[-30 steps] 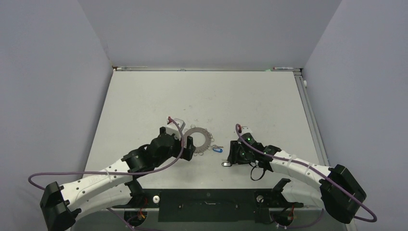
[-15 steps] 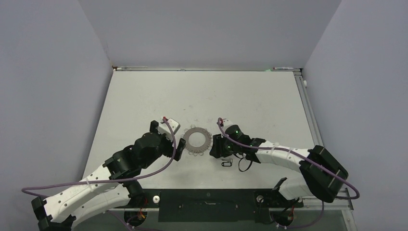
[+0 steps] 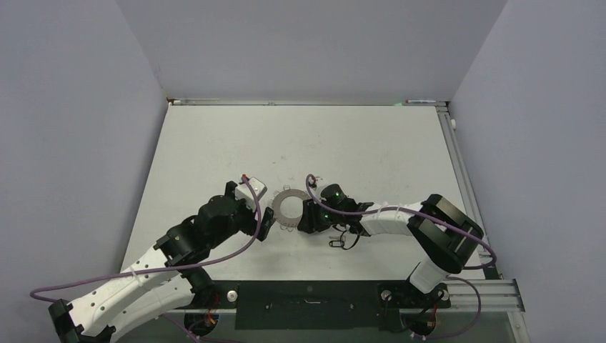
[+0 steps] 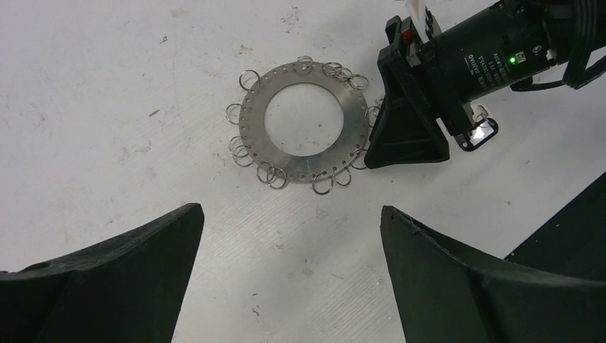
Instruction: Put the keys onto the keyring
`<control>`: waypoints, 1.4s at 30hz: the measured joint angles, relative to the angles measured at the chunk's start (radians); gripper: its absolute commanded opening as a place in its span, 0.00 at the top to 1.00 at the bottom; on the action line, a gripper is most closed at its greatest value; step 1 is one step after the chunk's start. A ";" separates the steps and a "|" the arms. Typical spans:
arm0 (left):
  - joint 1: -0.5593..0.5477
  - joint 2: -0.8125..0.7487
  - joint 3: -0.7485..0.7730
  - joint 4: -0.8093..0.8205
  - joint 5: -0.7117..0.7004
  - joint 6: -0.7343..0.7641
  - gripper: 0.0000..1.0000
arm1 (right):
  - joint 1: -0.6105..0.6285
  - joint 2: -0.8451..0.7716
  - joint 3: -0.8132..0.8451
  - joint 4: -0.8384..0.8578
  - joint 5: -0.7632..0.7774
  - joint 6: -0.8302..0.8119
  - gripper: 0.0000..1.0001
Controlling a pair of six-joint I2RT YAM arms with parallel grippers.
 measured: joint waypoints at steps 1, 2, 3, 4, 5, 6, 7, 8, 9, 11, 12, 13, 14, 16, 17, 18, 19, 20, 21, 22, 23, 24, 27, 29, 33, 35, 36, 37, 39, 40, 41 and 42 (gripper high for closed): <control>0.001 0.000 0.000 0.001 0.003 0.000 0.09 | 0.002 0.009 0.004 0.015 -0.002 0.001 0.64; 0.002 0.000 0.000 0.002 0.006 0.000 0.09 | 0.005 0.018 0.007 0.026 -0.002 0.002 0.65; 0.003 0.000 0.000 0.002 0.010 -0.001 0.09 | 0.008 0.026 0.010 0.038 -0.003 0.004 0.64; 0.005 0.000 0.000 0.002 0.013 -0.001 0.09 | 0.011 0.031 0.011 0.045 -0.003 0.005 0.65; 0.006 0.000 0.000 0.002 0.016 -0.001 0.09 | 0.012 0.034 0.011 0.054 -0.004 0.006 0.66; 0.007 0.000 0.000 0.002 0.019 -0.002 0.09 | 0.013 0.039 0.012 0.062 -0.004 0.006 0.67; 0.007 0.000 0.000 0.002 0.020 -0.002 0.09 | 0.014 0.042 0.012 0.069 -0.005 0.006 0.68; 0.008 0.000 0.000 0.003 0.022 -0.002 0.09 | 0.017 0.047 0.013 0.075 -0.005 0.008 0.69; 0.009 0.000 0.000 0.003 0.023 -0.002 0.09 | 0.017 0.052 0.014 0.082 -0.006 0.009 0.69; 0.010 0.000 0.000 0.003 0.026 -0.002 0.09 | 0.018 0.056 0.016 0.086 -0.005 0.010 0.74; 0.010 0.000 0.000 0.003 0.027 -0.002 0.09 | 0.018 0.056 0.016 0.085 -0.005 0.011 0.75; 0.013 0.001 0.000 0.003 0.030 -0.002 0.09 | 0.018 0.056 0.016 0.084 -0.005 0.010 0.77; 0.014 0.002 0.000 0.003 0.030 -0.002 0.09 | 0.018 0.056 0.016 0.083 -0.005 0.010 0.79; 0.016 0.003 0.000 0.003 0.031 -0.002 0.10 | 0.018 0.057 0.016 0.080 -0.005 0.011 0.82; 0.018 0.003 0.000 0.003 0.034 -0.002 0.10 | 0.019 0.057 0.016 0.080 -0.005 0.011 0.85; 0.019 0.004 0.000 0.003 0.036 -0.003 0.10 | 0.019 0.058 0.016 0.080 -0.005 0.011 0.88; 0.020 0.005 0.000 0.003 0.037 -0.003 0.10 | 0.019 0.061 0.016 0.080 -0.005 0.012 0.91; 0.020 0.006 0.000 0.003 0.039 -0.003 0.10 | 0.019 0.066 0.016 0.082 -0.005 0.011 0.94; 0.020 0.006 0.000 0.003 0.040 -0.003 0.10 | 0.019 0.071 0.016 0.089 -0.006 0.013 0.95; 0.021 0.007 0.000 0.003 0.041 -0.003 0.10 | 0.021 0.073 0.016 0.092 -0.006 0.013 0.95; 0.021 0.007 0.000 0.003 0.042 -0.003 0.10 | 0.023 0.073 0.016 0.093 -0.005 0.013 0.95; 0.021 0.007 0.000 0.003 0.044 -0.003 0.10 | 0.026 0.073 0.016 0.093 -0.005 0.012 0.95; 0.022 0.007 0.000 0.004 0.045 -0.003 0.12 | 0.039 0.073 0.016 0.095 -0.002 0.007 0.95; 0.022 0.007 0.000 0.004 0.046 -0.003 0.13 | 0.048 0.071 0.016 0.095 0.006 -0.002 0.95; 0.025 0.002 0.000 0.005 0.049 -0.003 0.15 | 0.065 0.034 0.015 0.068 0.037 -0.036 0.95; 0.026 -0.002 0.000 0.006 0.054 -0.003 0.16 | 0.072 0.001 0.014 0.047 0.053 -0.059 0.95; 0.026 -0.005 0.000 0.006 0.058 -0.003 0.17 | 0.073 -0.014 0.014 0.037 0.061 -0.069 0.95; 0.026 -0.007 0.000 0.007 0.065 -0.003 0.17 | 0.077 -0.029 0.014 0.027 0.068 -0.082 0.95; 0.026 -0.012 0.000 0.010 0.079 -0.003 0.18 | 0.079 -0.053 0.014 0.005 0.088 -0.106 0.95; 0.026 -0.015 0.000 0.011 0.086 -0.003 0.19 | 0.082 -0.063 0.014 -0.006 0.098 -0.118 0.95; 0.026 -0.018 0.000 0.013 0.093 -0.003 0.19 | 0.084 -0.074 0.014 -0.019 0.112 -0.133 0.95; 0.026 -0.020 0.000 0.016 0.099 -0.003 0.20 | 0.088 -0.082 0.014 -0.032 0.123 -0.146 0.95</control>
